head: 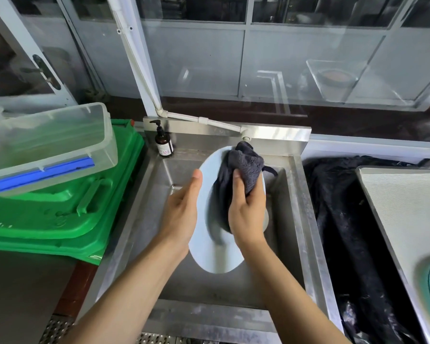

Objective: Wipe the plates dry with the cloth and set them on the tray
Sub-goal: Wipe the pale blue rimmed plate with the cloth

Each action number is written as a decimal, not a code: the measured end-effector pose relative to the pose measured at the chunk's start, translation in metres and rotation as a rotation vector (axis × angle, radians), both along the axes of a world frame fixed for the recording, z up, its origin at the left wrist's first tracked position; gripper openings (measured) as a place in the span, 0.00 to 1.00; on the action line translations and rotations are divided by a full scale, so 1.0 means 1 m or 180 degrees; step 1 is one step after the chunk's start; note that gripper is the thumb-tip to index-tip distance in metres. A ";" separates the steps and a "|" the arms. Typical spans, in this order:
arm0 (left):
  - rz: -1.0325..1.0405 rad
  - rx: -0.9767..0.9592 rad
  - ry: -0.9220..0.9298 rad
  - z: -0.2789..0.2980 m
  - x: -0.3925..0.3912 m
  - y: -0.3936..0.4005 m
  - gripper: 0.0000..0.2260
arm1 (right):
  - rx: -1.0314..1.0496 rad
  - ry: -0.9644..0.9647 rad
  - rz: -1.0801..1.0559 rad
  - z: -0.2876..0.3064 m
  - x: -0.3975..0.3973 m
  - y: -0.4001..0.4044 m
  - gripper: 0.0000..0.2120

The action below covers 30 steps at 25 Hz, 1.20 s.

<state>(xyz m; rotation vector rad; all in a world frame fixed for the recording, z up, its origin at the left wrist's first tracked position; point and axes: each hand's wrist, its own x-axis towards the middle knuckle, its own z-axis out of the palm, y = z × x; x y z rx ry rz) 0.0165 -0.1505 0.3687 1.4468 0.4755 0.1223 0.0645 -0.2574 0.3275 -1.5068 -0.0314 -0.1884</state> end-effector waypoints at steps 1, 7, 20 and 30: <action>0.0002 0.0026 -0.0009 0.001 0.001 -0.001 0.13 | 0.0027 -0.0024 0.0040 0.000 -0.003 0.001 0.13; 0.0166 -0.0233 0.0125 0.004 0.013 0.007 0.17 | -0.0044 -0.0568 0.0955 -0.022 -0.052 0.015 0.17; 0.0213 -0.0261 0.0156 0.007 0.012 0.013 0.15 | -0.1205 0.0237 0.0796 -0.056 -0.031 -0.035 0.15; 0.0808 -0.0663 0.0492 0.013 0.030 0.010 0.38 | -0.1323 -0.0763 0.0996 -0.049 -0.088 -0.028 0.32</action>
